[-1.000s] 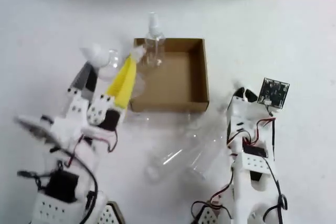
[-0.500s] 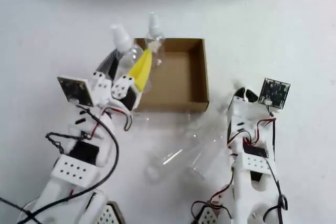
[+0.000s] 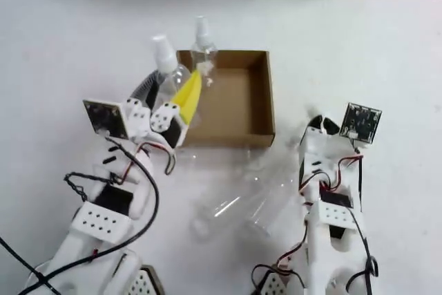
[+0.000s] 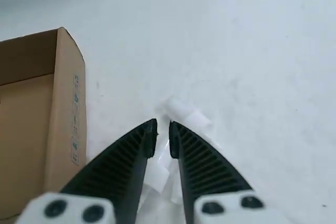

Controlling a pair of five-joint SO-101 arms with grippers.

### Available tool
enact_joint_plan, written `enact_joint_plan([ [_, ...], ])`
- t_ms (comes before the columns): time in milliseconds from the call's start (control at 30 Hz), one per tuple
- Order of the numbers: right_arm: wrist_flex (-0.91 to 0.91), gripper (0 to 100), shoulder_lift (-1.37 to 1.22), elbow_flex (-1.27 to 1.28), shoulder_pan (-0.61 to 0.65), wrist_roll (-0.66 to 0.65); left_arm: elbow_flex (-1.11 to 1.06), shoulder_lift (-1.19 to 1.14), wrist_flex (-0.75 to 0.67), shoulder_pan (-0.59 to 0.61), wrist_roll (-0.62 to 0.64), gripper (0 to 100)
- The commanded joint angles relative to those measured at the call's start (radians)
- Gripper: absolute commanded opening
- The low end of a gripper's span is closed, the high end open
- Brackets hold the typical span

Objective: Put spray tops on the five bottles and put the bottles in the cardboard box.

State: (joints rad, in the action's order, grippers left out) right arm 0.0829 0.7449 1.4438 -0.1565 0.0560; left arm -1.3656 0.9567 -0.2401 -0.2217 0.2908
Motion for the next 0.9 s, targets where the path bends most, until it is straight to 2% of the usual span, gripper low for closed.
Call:
enact_joint_plan([
  [0,0.016,2.1,-0.001,-0.009,-0.007,-0.014,0.011,-0.002,-0.034,-0.005,0.005,2],
  [100,0.016,2.1,-0.001,-0.009,-0.007,-0.014,-0.002,-0.002,-0.051,-0.007,0.003,2],
  [300,0.015,2.1,-0.001,-0.009,-0.007,-0.014,-0.055,-0.002,-0.175,-0.008,0.003,2],
  [700,0.018,2.1,-0.001,-0.002,-0.002,-0.014,-0.052,-0.004,-0.183,-0.007,0.000,2],
  [867,0.018,2.1,-0.001,-0.002,-0.002,-0.014,-0.049,-0.012,-0.184,-0.012,-0.118,2],
])
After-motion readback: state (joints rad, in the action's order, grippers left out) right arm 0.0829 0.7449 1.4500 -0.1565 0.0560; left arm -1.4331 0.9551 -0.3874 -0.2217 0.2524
